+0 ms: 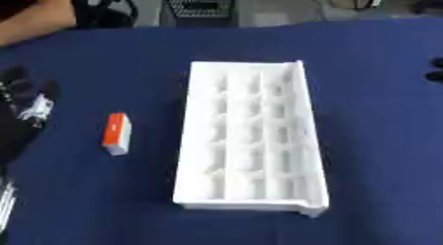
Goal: Pick up objects on the table and place them in the box.
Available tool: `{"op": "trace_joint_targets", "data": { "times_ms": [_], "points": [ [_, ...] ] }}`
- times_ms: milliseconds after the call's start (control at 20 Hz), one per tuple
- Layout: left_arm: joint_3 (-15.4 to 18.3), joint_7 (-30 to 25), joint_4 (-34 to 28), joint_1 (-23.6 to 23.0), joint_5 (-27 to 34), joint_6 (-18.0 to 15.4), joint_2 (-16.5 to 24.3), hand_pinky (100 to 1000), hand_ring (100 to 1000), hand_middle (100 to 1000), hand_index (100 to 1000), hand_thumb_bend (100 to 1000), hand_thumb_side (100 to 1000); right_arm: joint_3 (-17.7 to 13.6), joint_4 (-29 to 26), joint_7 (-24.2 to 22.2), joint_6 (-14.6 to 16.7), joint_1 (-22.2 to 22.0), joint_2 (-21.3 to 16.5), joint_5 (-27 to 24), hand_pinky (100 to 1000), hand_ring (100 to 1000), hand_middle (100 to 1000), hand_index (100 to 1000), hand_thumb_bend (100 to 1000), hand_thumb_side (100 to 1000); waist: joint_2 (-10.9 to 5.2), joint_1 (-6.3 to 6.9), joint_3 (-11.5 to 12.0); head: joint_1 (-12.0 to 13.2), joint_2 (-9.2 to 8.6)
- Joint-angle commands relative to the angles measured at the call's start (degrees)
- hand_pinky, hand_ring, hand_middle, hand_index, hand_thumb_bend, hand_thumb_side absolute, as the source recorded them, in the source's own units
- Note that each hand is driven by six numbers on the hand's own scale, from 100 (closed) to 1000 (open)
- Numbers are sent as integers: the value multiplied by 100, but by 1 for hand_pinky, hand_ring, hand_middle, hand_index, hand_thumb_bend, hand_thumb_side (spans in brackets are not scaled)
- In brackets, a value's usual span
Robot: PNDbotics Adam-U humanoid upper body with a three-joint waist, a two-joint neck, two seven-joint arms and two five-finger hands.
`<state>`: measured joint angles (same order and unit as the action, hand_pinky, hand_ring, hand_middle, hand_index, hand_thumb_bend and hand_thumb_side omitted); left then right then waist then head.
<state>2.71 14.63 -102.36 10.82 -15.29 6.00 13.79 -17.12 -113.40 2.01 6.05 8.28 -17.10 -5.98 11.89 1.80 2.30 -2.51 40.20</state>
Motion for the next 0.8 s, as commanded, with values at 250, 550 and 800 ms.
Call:
{"op": "trace_joint_targets", "data": {
  "times_ms": [250, 550, 800],
  "points": [
    [26, -7, -113, 29, -19, 10, 98, 852, 875, 860, 921, 650, 588, -10, -119, -17, 13, 67, -89, -20, 616, 662, 703, 815, 100, 992, -89, -6, 7, -37, -76],
    [32, -8, -110, 22, -28, 15, 101, 852, 875, 860, 921, 651, 588, -12, -119, -19, 12, 64, -89, -17, 616, 662, 703, 815, 100, 992, -88, -6, 9, -34, -79],
    [-45, -142, -111, -68, -288, 206, 394, 850, 876, 864, 924, 651, 587, -5, -119, -26, 10, 66, -93, -19, 616, 662, 703, 815, 100, 992, -87, 1, -6, -16, -88]
  ]
}}
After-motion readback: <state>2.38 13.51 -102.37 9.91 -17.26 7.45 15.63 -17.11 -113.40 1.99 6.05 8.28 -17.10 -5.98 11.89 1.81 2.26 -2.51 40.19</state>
